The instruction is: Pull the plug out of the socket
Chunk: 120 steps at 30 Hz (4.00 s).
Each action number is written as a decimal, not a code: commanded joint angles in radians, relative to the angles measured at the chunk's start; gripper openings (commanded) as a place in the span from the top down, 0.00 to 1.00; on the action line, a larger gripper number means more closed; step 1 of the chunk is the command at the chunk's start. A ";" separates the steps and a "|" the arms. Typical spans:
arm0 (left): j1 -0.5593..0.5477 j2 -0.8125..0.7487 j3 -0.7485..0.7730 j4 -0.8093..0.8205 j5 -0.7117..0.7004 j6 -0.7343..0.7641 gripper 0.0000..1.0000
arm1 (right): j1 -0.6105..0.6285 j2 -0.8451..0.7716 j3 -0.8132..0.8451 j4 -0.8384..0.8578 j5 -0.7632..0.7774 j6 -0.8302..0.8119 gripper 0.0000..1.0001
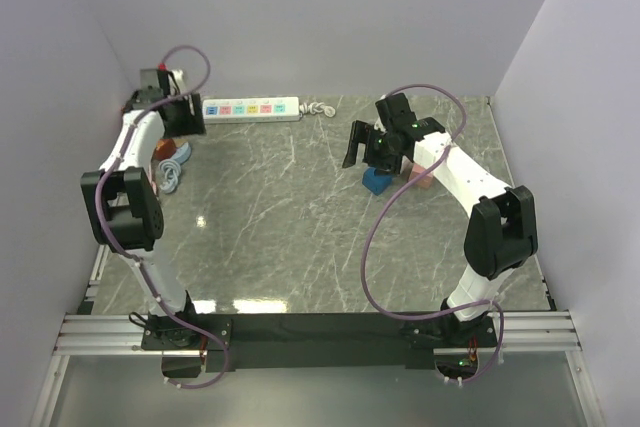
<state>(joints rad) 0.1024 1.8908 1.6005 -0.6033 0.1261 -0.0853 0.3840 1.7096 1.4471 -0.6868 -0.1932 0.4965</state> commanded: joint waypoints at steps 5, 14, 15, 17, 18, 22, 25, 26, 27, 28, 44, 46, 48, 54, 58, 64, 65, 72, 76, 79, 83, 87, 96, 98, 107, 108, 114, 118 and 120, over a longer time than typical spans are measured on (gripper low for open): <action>0.095 0.059 0.199 -0.021 -0.088 0.075 0.26 | 0.009 0.001 0.016 0.013 -0.009 -0.015 0.02; 0.138 0.198 0.249 0.080 -0.095 0.133 0.28 | 0.007 0.021 0.047 -0.023 -0.014 -0.038 0.02; 0.141 0.209 0.253 0.082 -0.074 0.134 0.28 | 0.007 0.019 0.047 -0.025 -0.009 -0.038 0.02; 0.140 0.232 0.231 0.089 -0.062 0.134 0.29 | 0.007 0.015 0.042 -0.029 -0.003 -0.041 0.02; 0.140 0.235 0.217 0.097 -0.053 0.134 0.29 | 0.006 0.012 0.041 -0.028 -0.002 -0.041 0.02; 0.140 0.197 0.109 0.143 -0.020 0.127 0.29 | 0.006 0.007 0.019 -0.020 0.000 -0.041 0.02; 0.140 0.141 0.007 0.181 -0.034 0.121 0.30 | 0.006 0.010 0.010 -0.014 -0.008 -0.036 0.02; 0.140 0.120 -0.060 0.219 -0.043 0.124 0.30 | 0.006 0.012 0.009 -0.010 -0.009 -0.038 0.02; 0.140 0.102 -0.092 0.241 -0.054 0.125 0.30 | 0.006 0.012 0.006 -0.010 -0.015 -0.035 0.02; 0.138 0.071 -0.138 0.258 -0.062 0.125 0.30 | 0.006 0.013 0.006 -0.005 -0.017 -0.033 0.02; -0.030 -0.137 -0.441 0.267 0.004 -0.353 0.31 | 0.006 0.008 -0.014 0.032 -0.025 -0.004 0.02; -0.075 -0.202 -0.508 0.327 0.024 -0.422 0.32 | 0.007 0.008 -0.011 0.033 -0.022 -0.003 0.02; -0.164 -0.260 -0.546 0.367 0.007 -0.531 0.31 | 0.007 0.007 -0.008 0.033 -0.018 -0.001 0.02; -0.377 -0.321 -0.617 0.439 0.026 -0.726 0.31 | 0.006 0.001 -0.008 0.035 -0.015 0.001 0.02; -0.411 -0.361 -0.617 0.435 -0.011 -0.761 0.31 | 0.012 -0.008 -0.005 0.046 -0.046 -0.016 0.02; -0.409 -0.458 -0.516 0.369 -0.123 -0.711 0.27 | 0.090 0.015 0.076 0.003 -0.109 -0.147 0.02; -0.409 -0.464 -0.504 0.363 -0.123 -0.706 0.26 | 0.104 0.021 0.084 -0.005 -0.109 -0.159 0.02; -0.408 -0.455 -0.497 0.336 -0.054 -0.714 0.27 | 0.245 -0.001 0.050 -0.025 -0.114 -0.327 0.02; -0.408 -0.499 -0.612 0.396 -0.037 -0.749 0.27 | 0.323 -0.021 0.003 -0.010 -0.019 -0.469 0.00; -0.408 -0.529 -0.654 0.416 -0.026 -0.752 0.27 | 0.329 0.010 -0.011 -0.020 -0.050 -0.570 0.00; -0.408 -0.565 -0.674 0.413 -0.034 -0.749 0.27 | 0.334 0.047 -0.054 0.016 -0.088 -0.647 0.00; -0.408 -0.601 -0.711 0.421 -0.034 -0.748 0.27 | 0.367 0.062 -0.057 0.087 -0.081 -0.688 0.00; -0.408 -0.665 -0.781 0.418 -0.029 -0.766 0.26 | 0.414 0.220 0.018 0.098 -0.095 -0.714 0.00; -0.408 -0.677 -0.787 0.412 -0.031 -0.768 0.26 | 0.427 0.255 0.032 0.089 -0.098 -0.705 0.01; -0.406 -0.725 -0.829 0.416 -0.014 -0.772 0.26 | 0.389 0.280 0.105 0.059 -0.109 -0.443 0.70; -0.406 -0.726 -0.838 0.424 -0.003 -0.775 0.27 | 0.382 0.272 0.102 0.079 -0.150 -0.412 0.96; -0.406 -0.691 -0.863 0.467 0.088 -0.823 0.28 | 0.362 0.243 0.093 0.158 -0.189 -0.130 1.00; -0.408 -0.622 -0.847 0.445 0.153 -0.852 0.28 | 0.334 0.225 0.047 0.243 -0.190 0.164 1.00; -0.409 -0.592 -0.846 0.432 0.161 -0.858 0.28 | 0.329 0.216 0.029 0.302 -0.210 0.247 1.00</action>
<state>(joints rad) -0.3054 1.2678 0.7437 -0.1791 0.2230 -0.9127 0.7338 1.9980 1.4776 -0.5404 -0.3412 0.4889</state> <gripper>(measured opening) 0.723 0.761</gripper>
